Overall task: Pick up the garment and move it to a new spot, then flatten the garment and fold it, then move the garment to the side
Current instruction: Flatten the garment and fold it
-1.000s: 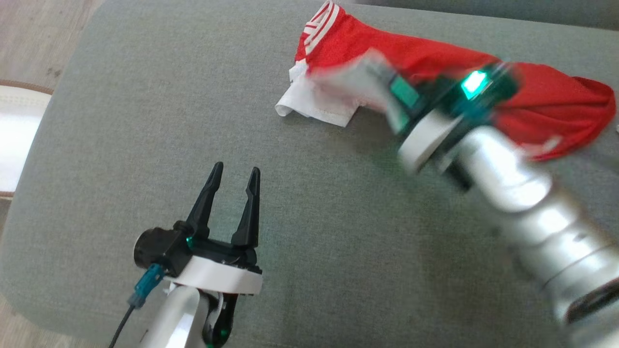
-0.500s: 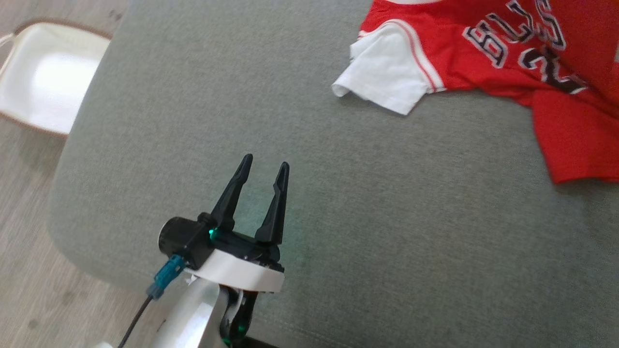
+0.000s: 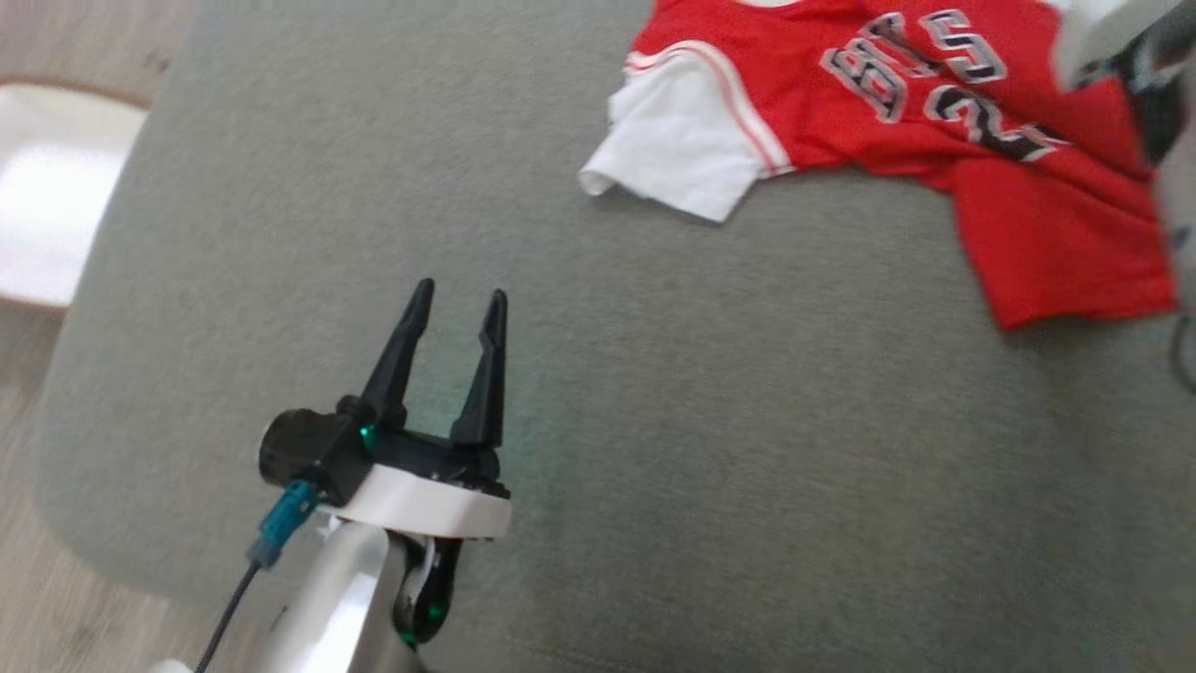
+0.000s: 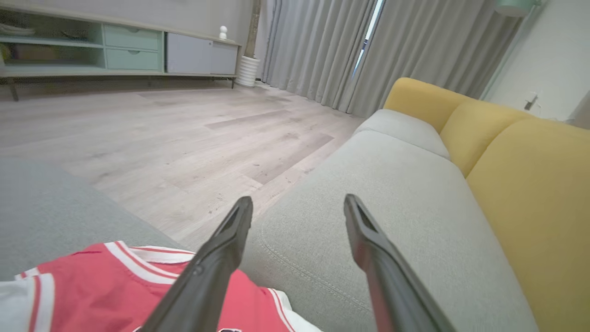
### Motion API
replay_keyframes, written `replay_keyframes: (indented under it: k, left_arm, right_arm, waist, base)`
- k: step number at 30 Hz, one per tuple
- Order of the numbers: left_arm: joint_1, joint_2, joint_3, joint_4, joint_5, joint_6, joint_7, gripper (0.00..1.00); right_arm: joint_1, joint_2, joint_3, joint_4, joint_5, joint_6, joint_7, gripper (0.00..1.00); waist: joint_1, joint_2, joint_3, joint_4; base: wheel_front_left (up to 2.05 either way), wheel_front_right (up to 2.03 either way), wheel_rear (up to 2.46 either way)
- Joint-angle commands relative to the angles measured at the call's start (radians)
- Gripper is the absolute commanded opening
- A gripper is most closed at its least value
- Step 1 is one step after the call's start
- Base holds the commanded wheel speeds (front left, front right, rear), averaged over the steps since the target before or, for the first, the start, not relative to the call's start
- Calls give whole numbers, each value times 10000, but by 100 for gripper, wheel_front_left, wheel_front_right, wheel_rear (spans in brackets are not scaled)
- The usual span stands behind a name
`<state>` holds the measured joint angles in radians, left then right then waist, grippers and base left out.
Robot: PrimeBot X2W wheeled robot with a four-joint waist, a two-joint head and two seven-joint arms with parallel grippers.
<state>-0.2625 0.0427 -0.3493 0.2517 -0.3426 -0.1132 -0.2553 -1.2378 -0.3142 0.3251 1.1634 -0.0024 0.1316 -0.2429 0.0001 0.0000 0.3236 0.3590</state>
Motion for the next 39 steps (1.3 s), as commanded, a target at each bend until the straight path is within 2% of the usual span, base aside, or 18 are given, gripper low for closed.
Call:
replay_keyframes:
  k: [1, 10, 15, 18, 21, 27, 32, 39]
  left_arm:
    - [-198, 76, 523, -301, 173, 13, -65, 100]
    - [265, 76, 1554, -488, 715, -52, -65, 100]
    - [531, 76, 1712, -541, 922, -95, -65, 100]
    - [655, 76, 1802, -555, 978, -111, -65, 100]
    - [786, 76, 1829, -533, 1005, -126, -65, 100]
    - [972, 76, 1627, -588, 991, -139, -65, 100]
    - [937, 76, 1521, -603, 975, -146, -65, 100]
    - [770, 76, 1306, -580, 958, -158, -65, 100]
  right_arm:
    - [304, 397, -125, -633, 152, -9, -160, 100]
    - [4408, 1867, -1445, -4795, 391, -9, -186, 100]
    - [7160, 2476, -1972, -6666, 154, -9, -187, 100]
    - [8493, 2609, -2170, -7542, 193, -9, -188, 100]
    - [9544, 2632, -2085, -8314, 719, -9, -188, 100]
    - [10518, 2636, -2091, -9064, 909, -9, -188, 100]
    - [10564, 2638, -2196, -9338, 818, -9, -188, 100]
    - [10063, 2638, -2097, -8798, 26, -9, -16, 100]
  waist:
    - [-1, 0, -485, -702]
    - [-1, 0, -1341, -2482]
    - [-1, 0, -1628, -3027]
    - [-1, 0, -1717, -3245]
    - [-1, 0, -1824, -3373]
    - [-1, 0, -1891, -3394]
    - [-1, 0, -1809, -3256]
    - [-1, 0, -1578, -2729]
  base:
    - [0, 0, 0]
    - [0, 0, 0]
    - [0, 0, 0]
    - [0, 0, 0]
    - [0, 0, 0]
    - [0, 0, 0]
    - [0, 0, 0]
    - [0, 0, 0]
